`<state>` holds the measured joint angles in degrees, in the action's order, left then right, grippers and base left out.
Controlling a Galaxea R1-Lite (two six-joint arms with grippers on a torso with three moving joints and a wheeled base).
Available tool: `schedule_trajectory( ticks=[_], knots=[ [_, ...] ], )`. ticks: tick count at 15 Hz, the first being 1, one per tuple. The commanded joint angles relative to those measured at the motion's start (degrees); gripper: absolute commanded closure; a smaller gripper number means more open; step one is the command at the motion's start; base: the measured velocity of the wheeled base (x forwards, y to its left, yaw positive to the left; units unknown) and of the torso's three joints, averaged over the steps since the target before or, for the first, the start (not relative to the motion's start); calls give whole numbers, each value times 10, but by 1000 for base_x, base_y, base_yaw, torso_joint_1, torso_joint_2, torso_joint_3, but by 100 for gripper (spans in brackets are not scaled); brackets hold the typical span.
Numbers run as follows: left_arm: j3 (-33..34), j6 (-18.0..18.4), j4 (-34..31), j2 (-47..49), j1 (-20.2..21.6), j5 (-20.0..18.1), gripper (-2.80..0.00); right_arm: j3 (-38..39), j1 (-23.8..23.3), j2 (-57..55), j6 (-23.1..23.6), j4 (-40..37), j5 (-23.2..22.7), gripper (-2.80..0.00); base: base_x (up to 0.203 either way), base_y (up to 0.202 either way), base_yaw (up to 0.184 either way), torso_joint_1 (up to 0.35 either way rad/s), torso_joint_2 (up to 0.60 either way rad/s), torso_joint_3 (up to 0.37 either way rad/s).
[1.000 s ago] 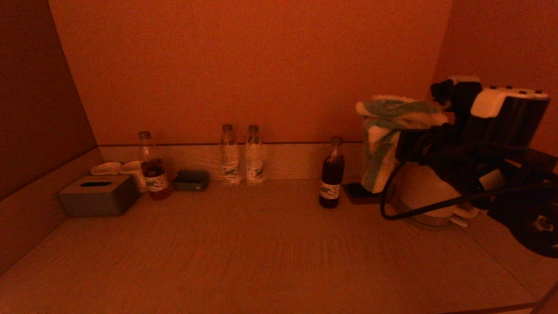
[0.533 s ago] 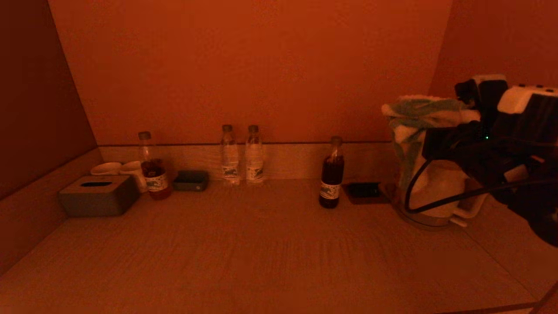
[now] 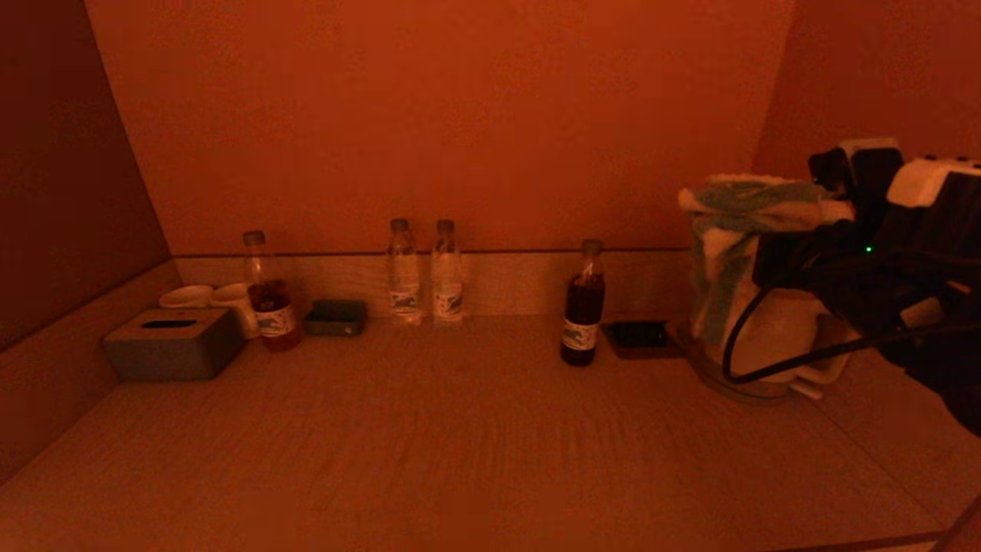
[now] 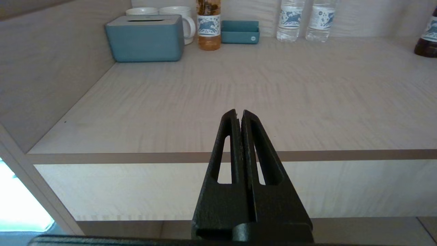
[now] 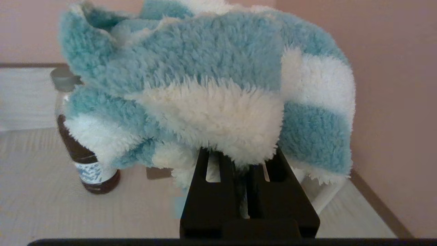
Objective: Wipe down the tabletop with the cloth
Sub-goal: Place the tablecloth
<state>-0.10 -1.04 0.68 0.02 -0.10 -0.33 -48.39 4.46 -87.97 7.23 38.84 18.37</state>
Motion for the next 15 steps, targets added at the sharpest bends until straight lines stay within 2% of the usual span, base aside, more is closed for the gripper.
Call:
schedule_trajectory(
  ticks=[1,9,12,15],
  knots=[
    [0,0,0,0,1,0,0,10,0,14,0,2,1,0,0,0,0,0,0,0],
    [0,0,0,0,1,0,0,160,1,214,-8,-9,4,0,0,0,0,0,0,0],
    [0,0,0,0,0,0,0,210,-1,284,-20,-64,9,0,0,0,0,0,0,0],
    [0,0,0,0,1,0,0,225,-29,300,-38,-106,21,0,0,0,0,0,0,0]
  ],
)
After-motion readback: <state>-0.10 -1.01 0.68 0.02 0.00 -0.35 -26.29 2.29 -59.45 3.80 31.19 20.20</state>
